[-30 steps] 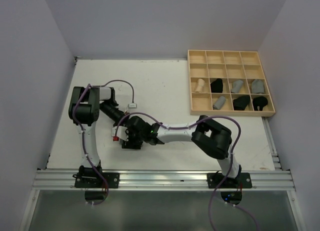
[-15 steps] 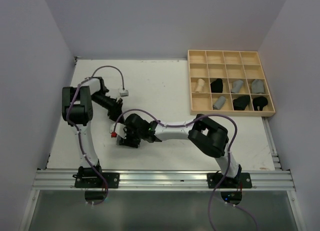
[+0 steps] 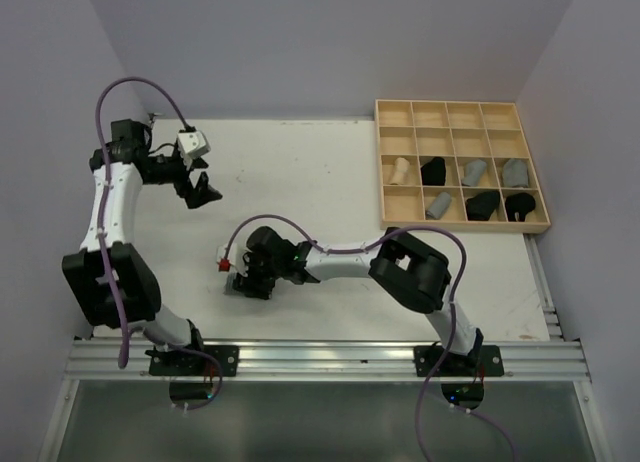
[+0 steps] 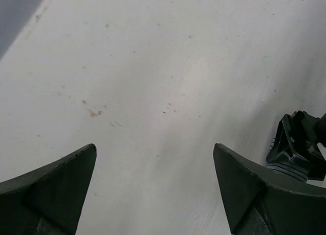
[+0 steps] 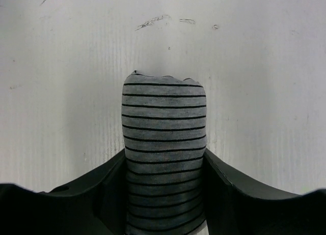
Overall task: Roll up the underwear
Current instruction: Place the rolled underwear into the container
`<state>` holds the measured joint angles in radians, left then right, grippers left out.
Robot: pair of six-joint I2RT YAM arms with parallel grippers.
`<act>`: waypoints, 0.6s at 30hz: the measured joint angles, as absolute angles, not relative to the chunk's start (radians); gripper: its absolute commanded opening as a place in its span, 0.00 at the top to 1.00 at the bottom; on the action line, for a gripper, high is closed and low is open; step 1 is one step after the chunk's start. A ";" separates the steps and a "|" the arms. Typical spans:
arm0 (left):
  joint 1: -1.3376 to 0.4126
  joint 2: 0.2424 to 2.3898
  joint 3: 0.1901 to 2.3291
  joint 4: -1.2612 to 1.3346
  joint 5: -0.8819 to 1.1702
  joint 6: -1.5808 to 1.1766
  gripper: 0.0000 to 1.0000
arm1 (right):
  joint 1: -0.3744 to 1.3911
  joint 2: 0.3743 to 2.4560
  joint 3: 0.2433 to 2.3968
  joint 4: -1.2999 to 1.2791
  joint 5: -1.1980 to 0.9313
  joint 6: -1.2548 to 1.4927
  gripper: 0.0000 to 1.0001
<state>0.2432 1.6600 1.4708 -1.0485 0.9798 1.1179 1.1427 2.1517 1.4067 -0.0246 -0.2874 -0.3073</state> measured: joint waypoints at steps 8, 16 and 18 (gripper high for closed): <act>0.247 1.375 1.373 -0.764 1.018 0.841 0.00 | 1.073 2.028 1.217 0.068 -0.336 -0.081 1.00; 0.248 1.349 1.359 -0.664 1.038 0.624 0.00 | 1.008 1.979 1.147 0.096 -0.334 0.138 1.00; 0.248 1.346 1.358 -0.656 1.046 0.602 0.00 | 0.981 1.954 1.120 0.095 -0.329 0.182 1.00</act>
<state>0.2478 1.3457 1.3582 -0.6556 1.0462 0.6018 0.9813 1.9545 1.1202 0.0952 -0.3294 0.1822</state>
